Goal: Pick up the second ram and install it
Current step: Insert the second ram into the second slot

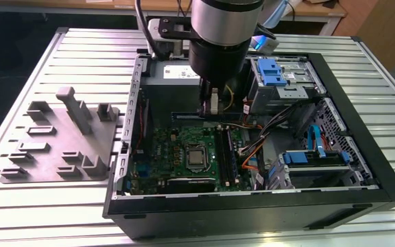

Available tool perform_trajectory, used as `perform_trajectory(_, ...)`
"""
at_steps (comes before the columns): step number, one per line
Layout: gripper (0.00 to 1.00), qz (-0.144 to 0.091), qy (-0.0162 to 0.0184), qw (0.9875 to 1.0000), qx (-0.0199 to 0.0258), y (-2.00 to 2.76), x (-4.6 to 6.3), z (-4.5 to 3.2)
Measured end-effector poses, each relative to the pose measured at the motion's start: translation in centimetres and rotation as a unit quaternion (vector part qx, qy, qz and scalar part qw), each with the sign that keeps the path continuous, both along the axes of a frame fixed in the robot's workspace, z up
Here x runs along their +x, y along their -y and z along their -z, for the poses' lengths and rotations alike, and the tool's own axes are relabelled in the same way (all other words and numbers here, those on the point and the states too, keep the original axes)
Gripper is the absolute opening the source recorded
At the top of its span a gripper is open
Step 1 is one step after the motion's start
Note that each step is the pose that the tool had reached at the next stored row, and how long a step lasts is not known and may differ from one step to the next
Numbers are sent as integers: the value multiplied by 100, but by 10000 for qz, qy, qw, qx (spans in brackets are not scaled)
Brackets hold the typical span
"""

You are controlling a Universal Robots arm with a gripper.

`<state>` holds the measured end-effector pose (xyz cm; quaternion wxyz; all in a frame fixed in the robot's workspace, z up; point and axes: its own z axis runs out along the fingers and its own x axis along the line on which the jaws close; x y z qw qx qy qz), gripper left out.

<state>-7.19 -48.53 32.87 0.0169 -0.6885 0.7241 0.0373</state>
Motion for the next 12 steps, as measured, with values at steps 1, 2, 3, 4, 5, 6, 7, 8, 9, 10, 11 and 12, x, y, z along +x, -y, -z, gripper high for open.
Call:
perform_trajectory(1, 12, 90, 0, 10000, 0, 0, 0, 2)
perform_trajectory(2, 12, 187, 0, 9998, 0, 0, 0, 5)
perform_trajectory(3, 12, 278, 0, 9996, 0, 0, 0, 7)
perform_trajectory(4, 12, 367, 0, 9993, 0, 0, 0, 10)
perform_trajectory(5, 12, 457, 0, 9990, 0, 0, 0, 12)
perform_trajectory(6, 12, 547, 0, 9985, 0, 0, 0, 15)
perform_trajectory(7, 12, 637, 0, 9980, 0, 0, 0, 17)
perform_trajectory(8, 12, 727, 0, 9974, 0, 0, 0, 19)
perform_trajectory(9, 12, 816, 0, 9967, 0, 0, 0, 22)
perform_trajectory(10, 12, 915, 0, 9958, 0, 0, 0, 24)
perform_trajectory(11, 12, 1000, 0, 9950, 0, 0, 0, 27)
perform_trajectory(12, 12, 1093, 0, 9940, 0, 0, 0, 29)
